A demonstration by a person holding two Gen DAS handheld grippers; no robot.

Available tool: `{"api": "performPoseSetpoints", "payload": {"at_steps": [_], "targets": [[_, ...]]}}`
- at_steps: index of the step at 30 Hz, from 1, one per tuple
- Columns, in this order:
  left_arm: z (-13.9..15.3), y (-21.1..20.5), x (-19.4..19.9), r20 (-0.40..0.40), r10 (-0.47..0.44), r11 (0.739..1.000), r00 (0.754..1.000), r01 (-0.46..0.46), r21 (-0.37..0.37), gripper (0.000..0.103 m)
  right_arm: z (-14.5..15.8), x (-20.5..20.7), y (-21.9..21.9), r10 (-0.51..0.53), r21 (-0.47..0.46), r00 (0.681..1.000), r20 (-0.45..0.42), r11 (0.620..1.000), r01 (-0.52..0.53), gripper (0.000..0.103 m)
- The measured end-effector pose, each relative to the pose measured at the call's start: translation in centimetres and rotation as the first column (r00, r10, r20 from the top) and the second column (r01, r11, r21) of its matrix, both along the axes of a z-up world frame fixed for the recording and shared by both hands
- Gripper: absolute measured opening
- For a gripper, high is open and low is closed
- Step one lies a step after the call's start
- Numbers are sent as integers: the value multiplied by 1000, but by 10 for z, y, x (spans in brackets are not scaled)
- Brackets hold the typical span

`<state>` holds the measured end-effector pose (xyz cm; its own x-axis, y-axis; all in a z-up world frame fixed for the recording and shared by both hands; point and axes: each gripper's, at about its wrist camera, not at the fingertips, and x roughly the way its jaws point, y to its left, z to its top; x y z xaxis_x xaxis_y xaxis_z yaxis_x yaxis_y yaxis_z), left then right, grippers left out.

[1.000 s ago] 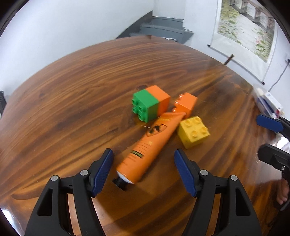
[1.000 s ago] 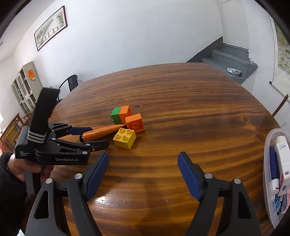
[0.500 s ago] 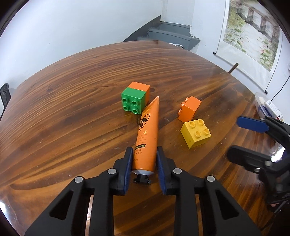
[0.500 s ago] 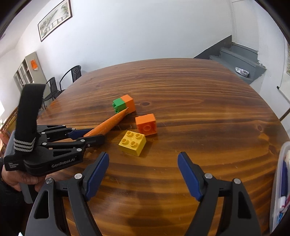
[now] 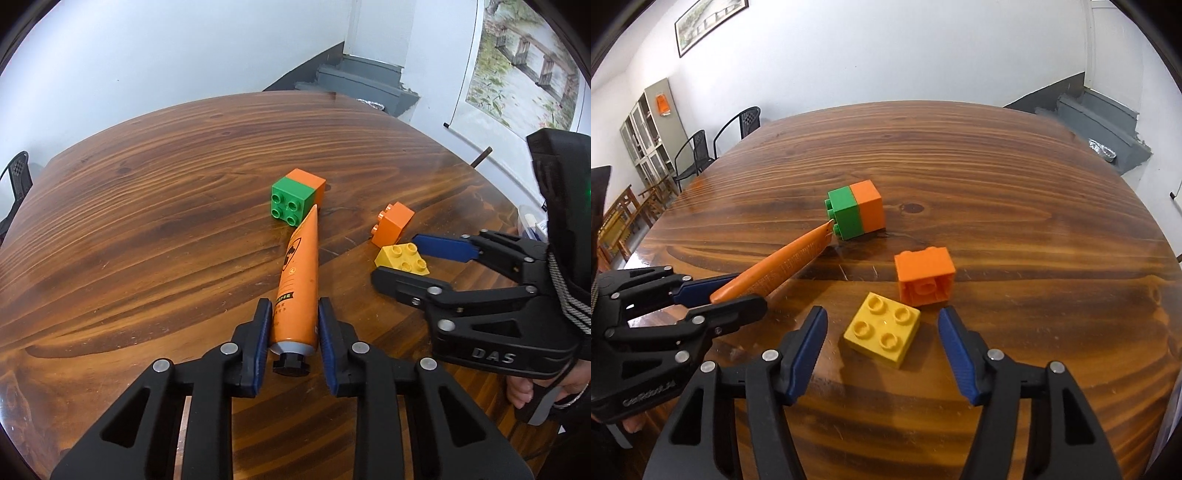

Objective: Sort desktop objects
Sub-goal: 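Grasp the orange carrot tube with the left tool while the right grasps the yellow brick, then lift the orange tube and yellow brick and carry both over the bowl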

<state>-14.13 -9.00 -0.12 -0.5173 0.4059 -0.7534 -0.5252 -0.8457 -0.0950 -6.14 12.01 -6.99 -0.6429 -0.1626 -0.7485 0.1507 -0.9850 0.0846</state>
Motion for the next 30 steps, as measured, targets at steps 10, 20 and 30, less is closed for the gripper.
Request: {"api": "performPoseSetpoints", "payload": {"at_steps": [10,20,30], "targets": [[4,6,10,-39,24,1000,999,-24,-7,26,-3,1,4,3,-21,1000,24,1000,-3,46],[15,17,30,-66,15,1000,998,-14,23,26,13,29,16,-23,-38,999,-42,999,22,46],[22,29,46,-76,21,998,997,-17,60,26,25,57,44,-81,-81,993,-85,994,75,46]]}}
